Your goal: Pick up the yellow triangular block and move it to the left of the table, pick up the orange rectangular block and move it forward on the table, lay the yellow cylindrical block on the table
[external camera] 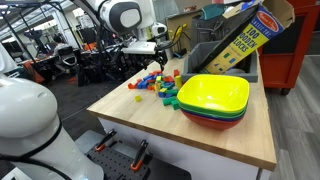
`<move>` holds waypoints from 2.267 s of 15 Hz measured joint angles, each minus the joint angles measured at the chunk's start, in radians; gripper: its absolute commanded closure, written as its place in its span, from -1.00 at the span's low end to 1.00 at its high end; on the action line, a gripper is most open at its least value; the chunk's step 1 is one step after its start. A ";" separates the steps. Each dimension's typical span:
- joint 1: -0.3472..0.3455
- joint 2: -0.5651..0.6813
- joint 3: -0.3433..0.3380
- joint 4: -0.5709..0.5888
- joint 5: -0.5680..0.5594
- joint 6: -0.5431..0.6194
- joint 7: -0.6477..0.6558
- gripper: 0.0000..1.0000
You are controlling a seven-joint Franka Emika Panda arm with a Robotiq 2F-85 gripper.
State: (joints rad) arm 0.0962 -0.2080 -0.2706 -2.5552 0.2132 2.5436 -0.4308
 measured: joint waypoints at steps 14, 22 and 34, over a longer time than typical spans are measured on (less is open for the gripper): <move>-0.101 0.115 0.157 0.040 -0.081 -0.128 0.244 -1.00; -0.091 0.114 0.213 -0.032 -0.002 -0.153 0.242 -1.00; -0.074 0.131 0.239 -0.087 0.113 -0.037 0.245 -1.00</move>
State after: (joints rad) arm 0.0218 -0.0769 -0.0316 -2.6421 0.3262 2.5069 -0.1861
